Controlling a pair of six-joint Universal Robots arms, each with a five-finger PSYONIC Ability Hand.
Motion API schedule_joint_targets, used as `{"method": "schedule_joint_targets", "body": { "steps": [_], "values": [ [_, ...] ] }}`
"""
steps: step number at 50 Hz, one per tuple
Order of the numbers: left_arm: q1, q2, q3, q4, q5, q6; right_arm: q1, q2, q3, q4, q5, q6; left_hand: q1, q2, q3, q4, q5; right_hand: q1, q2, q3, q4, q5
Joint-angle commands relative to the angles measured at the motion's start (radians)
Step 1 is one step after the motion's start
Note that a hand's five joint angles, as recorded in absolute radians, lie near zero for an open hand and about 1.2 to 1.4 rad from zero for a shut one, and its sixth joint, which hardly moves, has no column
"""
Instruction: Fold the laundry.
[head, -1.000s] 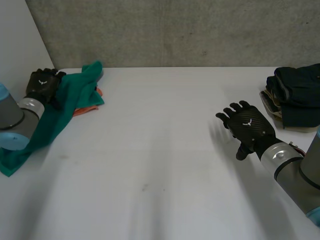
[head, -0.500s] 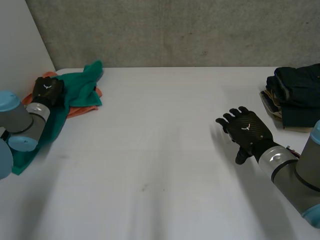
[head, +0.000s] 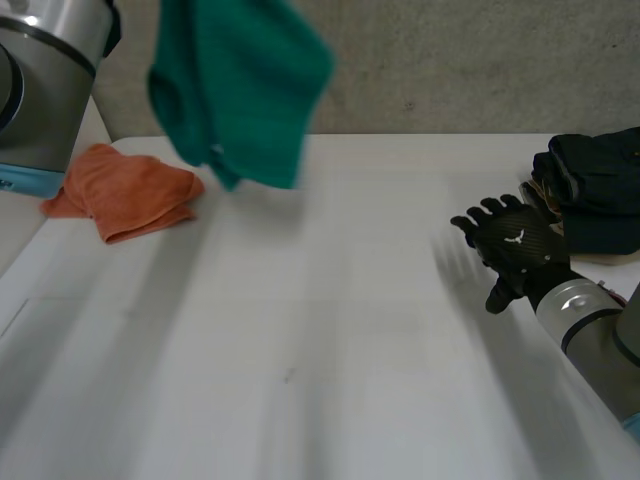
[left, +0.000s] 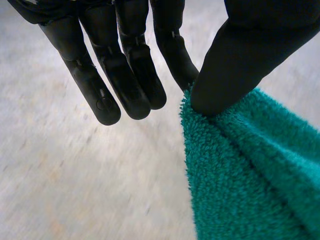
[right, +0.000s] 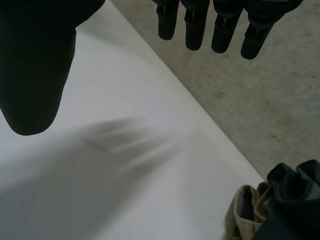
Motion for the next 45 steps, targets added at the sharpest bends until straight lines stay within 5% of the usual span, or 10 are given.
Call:
{"method": "schedule_joint_targets", "body": {
  "steps": [1,13,18,20,22,25,37,45],
  "values": [
    [-0.144,0.034,-0.020,-0.092,-0.038,-0.005,-0.017,-0.062,0.000,0.008,-0.001,0.070,0.254,0.200,0.205,0.197,0.247,-0.050,-0.041,-0.037,-0.036,-0.045],
    [-0.184,-0.260,-0.136,-0.192,-0.134,0.001,-0.063,-0.119,-0.003,0.011,0.010,0.110,0.254,0.200,0.205,0.197,0.247,-0.050,-0.041,-0.037,-0.036,-0.045],
    [-0.189,-0.419,-0.127,-0.278,-0.252,0.015,-0.073,-0.124,-0.005,0.018,0.014,0.111,0.254,0.200,0.205,0.197,0.247,-0.050,-0.041,-0.037,-0.036,-0.045],
    [-0.187,-0.437,-0.124,-0.290,-0.295,0.031,-0.070,-0.125,-0.008,0.043,0.014,0.110,-0.014,-0.068,-0.063,-0.071,-0.021,-0.050,-0.041,-0.037,-0.036,-0.045],
    [-0.185,-0.431,-0.130,-0.293,-0.343,0.063,-0.068,-0.125,-0.012,0.069,0.014,0.110,-0.494,-0.548,-0.543,-0.551,-0.501,-0.050,-0.041,-0.037,-0.036,-0.045],
    [-0.188,-0.362,-0.141,-0.300,-0.366,0.109,-0.065,-0.124,-0.023,0.136,0.014,0.113,-0.699,-0.753,-0.748,-0.756,-0.706,-0.050,-0.041,-0.037,-0.036,-0.045],
    [-0.313,0.005,-0.458,-0.297,-0.377,0.129,0.036,-0.230,-0.055,0.540,0.014,0.173,-0.694,-0.748,-0.743,-0.751,-0.701,-0.050,-0.041,-0.037,-0.036,-0.045],
    [-0.428,0.021,-0.670,-0.292,-0.378,0.124,0.173,-0.262,0.047,0.557,0.013,0.171,-0.679,-0.733,-0.728,-0.736,-0.686,0.015,0.024,0.029,0.030,0.021]
  ]
}}
